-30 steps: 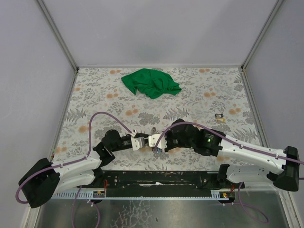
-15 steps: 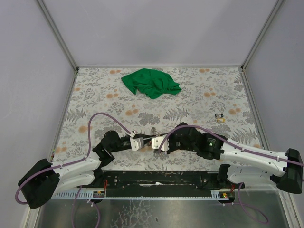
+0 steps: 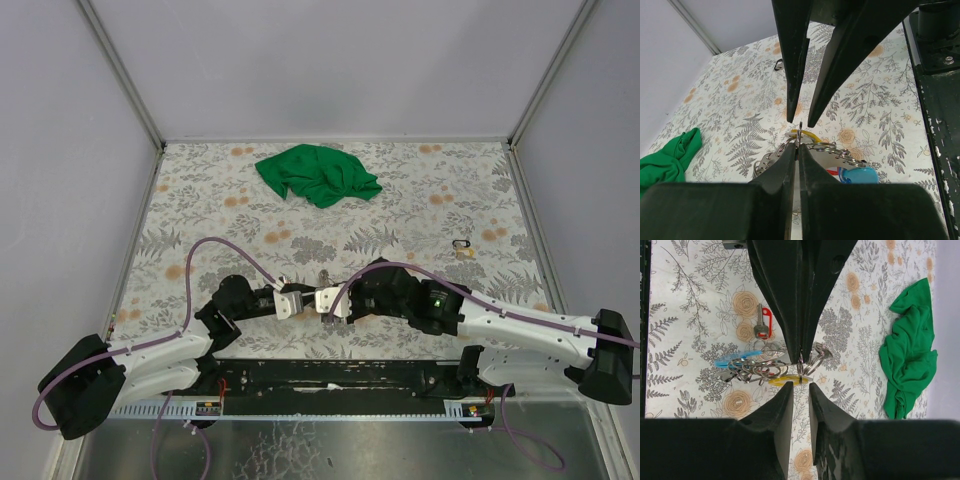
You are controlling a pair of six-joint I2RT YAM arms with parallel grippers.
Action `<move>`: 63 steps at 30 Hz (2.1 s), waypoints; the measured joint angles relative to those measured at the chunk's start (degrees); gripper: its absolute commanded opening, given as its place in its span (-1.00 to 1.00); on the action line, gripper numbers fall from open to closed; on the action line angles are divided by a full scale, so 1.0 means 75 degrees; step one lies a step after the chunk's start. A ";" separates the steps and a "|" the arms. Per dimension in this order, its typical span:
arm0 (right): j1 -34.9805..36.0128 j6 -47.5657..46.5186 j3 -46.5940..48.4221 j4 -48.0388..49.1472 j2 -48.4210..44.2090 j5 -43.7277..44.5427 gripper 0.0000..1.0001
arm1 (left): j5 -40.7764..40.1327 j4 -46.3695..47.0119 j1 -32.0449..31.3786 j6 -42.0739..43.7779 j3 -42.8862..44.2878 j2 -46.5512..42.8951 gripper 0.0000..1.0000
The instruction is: Put the keys on the keyring
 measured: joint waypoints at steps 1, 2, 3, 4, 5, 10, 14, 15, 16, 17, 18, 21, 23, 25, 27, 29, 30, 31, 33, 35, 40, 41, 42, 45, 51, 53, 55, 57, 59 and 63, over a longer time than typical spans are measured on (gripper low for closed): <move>0.0000 0.0000 0.0000 -0.0006 0.0029 -0.0012 -0.52 | 0.0009 0.0000 0.0000 0.0000 0.0000 0.0000 -1.00; 0.0000 -0.0003 0.0000 -0.0017 0.0047 -0.0029 -0.54 | 0.0017 0.0000 0.0003 0.0000 0.0000 0.0000 -1.00; 0.0000 -0.0003 0.0000 -0.0023 0.0052 -0.0032 -0.56 | 0.0026 0.0000 0.0000 0.0000 0.0000 0.0000 -1.00; 0.0000 0.0000 0.0000 -0.0023 0.0052 -0.0038 -0.60 | 0.0038 0.0000 0.0000 0.0000 0.0000 0.0000 -1.00; 0.0000 -0.0003 0.0000 -0.0023 0.0052 -0.0038 -0.64 | 0.0050 0.0003 0.0000 0.0000 0.0000 0.0000 -1.00; 0.0000 -0.0029 0.0000 -0.0023 0.0073 -0.0047 -0.90 | 0.0073 0.0003 0.0003 0.0000 0.0000 -0.0003 -1.00; 0.0000 -0.0038 0.0006 -0.0026 0.0105 -0.0052 -1.00 | 0.0073 -0.0003 0.0003 0.0000 0.0000 0.0000 -1.00; 0.0000 -0.0038 0.0006 -0.0026 0.0105 -0.0052 -1.00 | 0.0073 -0.0003 0.0003 0.0003 0.0000 0.0000 -1.00; 0.0000 -0.0038 0.0015 -0.0035 0.0108 -0.0052 -1.00 | 0.0073 -0.0006 0.0003 0.0003 0.0000 0.0000 -1.00; 0.0000 -0.0038 0.0023 -0.0047 0.0111 -0.0052 -1.00 | 0.0073 -0.0009 0.0003 0.0003 0.0000 0.0000 -1.00; 0.0000 -0.0038 0.0038 -0.0076 0.0111 -0.0055 -1.00 | 0.0073 -0.0009 0.0000 0.0006 0.0000 0.0006 -1.00; 0.0000 -0.0038 0.0114 -0.0207 0.0117 -0.0061 -1.00 | 0.0073 -0.0015 0.0000 0.0012 0.0009 0.0032 -1.00; 0.0000 -0.0038 0.0166 -0.0274 0.0131 -0.0061 -1.00 | 0.0073 -0.0041 0.0000 0.0012 0.0041 0.0055 -1.00; 0.0000 -0.0038 0.0210 -0.0323 0.0146 -0.0055 -1.00 | 0.0070 -0.0090 0.0000 0.0015 0.0093 0.0090 -1.00; 0.0000 -0.0038 0.0271 -0.0414 0.0157 -0.0058 -1.00 | 0.0070 -0.0154 0.0000 0.0017 0.0154 0.0119 -1.00; 0.0000 -0.0038 0.0300 -0.0440 0.0160 -0.0058 -1.00 | 0.0064 -0.0184 0.0000 0.0017 0.0175 0.0122 -1.00; 0.0000 -0.0038 0.0306 -0.0455 0.0160 -0.0058 -1.00 | 0.0067 -0.0189 0.0000 0.0017 0.0175 0.0122 -1.00; 0.0000 -0.0038 0.0306 -0.0463 0.0160 -0.0061 -1.00 | 0.0067 -0.0195 0.0000 0.0017 0.0175 0.0122 -1.00; 0.0000 -0.0038 0.0309 -0.0487 0.0160 -0.0061 -1.00 | 0.0067 -0.0224 0.0000 0.0015 0.0178 0.0125 -1.00; 0.0000 -0.0047 0.0309 -0.0498 0.0160 -0.0061 -1.00 | 0.0061 -0.0242 0.0000 0.0012 0.0181 0.0125 -1.00; 0.0000 -0.0102 0.0376 -0.0629 0.0160 -0.0052 -1.00 | -0.0017 -0.0315 0.0000 -0.0003 0.0242 0.0125 -1.00; 0.0000 -0.0119 0.0382 -0.0629 0.0160 -0.0052 -1.00 | -0.0044 -0.0344 0.0000 -0.0015 0.0262 0.0128 -1.00; 0.0000 -0.0137 0.0382 -0.0635 0.0160 -0.0052 -1.00 | -0.0073 -0.0353 0.0000 -0.0026 0.0280 0.0137 -1.00; 0.0000 -0.0201 0.0385 -0.0662 0.0160 -0.0052 -1.00 | -0.0131 -0.0391 0.0000 -0.0076 0.0350 0.0201 -1.00; 0.0000 -0.0289 0.0396 -0.0664 0.0184 -0.0050 -1.00 | -0.0256 -0.0434 0.0000 -0.0195 0.0420 0.0254 -1.00; 0.0000 -0.0315 0.0399 -0.0667 0.0236 -0.0047 -1.00 | -0.0347 -0.0431 0.0000 -0.0256 0.0420 0.0254 -1.00; 0.0000 -0.0341 0.0399 -0.0688 0.0303 -0.0023 -1.00 | -0.0440 -0.0423 0.0009 -0.0361 0.0420 0.0254 -1.00; 0.0000 -0.0350 0.0399 -0.0694 0.0361 0.0015 -1.00 | -0.0495 -0.0399 0.0041 -0.0475 0.0420 0.0254 -1.00; 0.0000 -0.0347 0.0393 -0.0691 0.0382 0.0070 -0.96 | -0.0536 -0.0364 0.0052 -0.0583 0.0420 0.0254 -1.00; 0.0003 -0.0303 0.0291 -0.0551 0.0326 0.0254 -0.71 | -0.0618 -0.0318 0.0079 -0.0731 0.0420 0.0254 -1.00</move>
